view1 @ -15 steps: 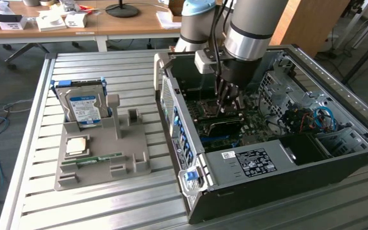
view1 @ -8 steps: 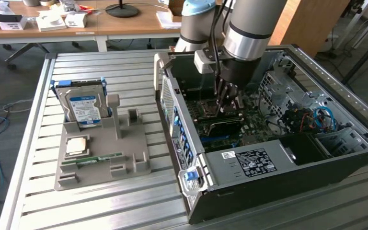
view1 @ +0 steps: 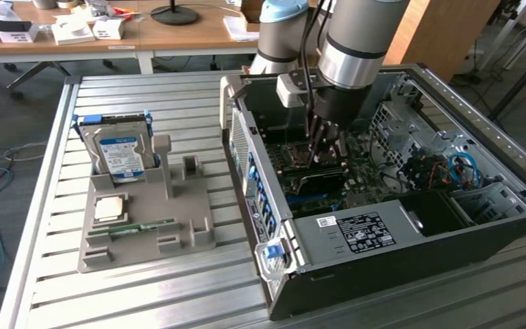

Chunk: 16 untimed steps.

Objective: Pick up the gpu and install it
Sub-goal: 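Press down on the gpu until it lock into place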

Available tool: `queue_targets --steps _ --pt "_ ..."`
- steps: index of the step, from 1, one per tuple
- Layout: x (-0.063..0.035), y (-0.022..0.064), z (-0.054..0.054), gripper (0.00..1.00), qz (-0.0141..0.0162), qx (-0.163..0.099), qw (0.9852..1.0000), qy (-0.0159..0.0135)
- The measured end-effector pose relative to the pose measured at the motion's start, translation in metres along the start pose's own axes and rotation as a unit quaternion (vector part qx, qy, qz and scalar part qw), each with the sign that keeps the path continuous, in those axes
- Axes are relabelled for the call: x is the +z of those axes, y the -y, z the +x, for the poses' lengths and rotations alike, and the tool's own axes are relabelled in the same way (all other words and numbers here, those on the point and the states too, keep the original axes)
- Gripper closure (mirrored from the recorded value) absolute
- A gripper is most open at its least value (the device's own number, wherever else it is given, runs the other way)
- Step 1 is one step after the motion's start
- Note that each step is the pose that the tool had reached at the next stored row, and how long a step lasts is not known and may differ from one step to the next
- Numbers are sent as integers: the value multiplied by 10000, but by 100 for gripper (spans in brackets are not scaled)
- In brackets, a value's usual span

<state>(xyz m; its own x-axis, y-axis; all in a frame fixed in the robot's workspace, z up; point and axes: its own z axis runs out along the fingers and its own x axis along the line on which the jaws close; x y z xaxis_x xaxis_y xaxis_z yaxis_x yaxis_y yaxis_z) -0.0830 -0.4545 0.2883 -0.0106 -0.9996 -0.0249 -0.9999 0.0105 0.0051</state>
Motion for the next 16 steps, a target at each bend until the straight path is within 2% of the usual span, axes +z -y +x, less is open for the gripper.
queue_targets --steps 16 --pt "55 0 1 89 0 0 10000 0"
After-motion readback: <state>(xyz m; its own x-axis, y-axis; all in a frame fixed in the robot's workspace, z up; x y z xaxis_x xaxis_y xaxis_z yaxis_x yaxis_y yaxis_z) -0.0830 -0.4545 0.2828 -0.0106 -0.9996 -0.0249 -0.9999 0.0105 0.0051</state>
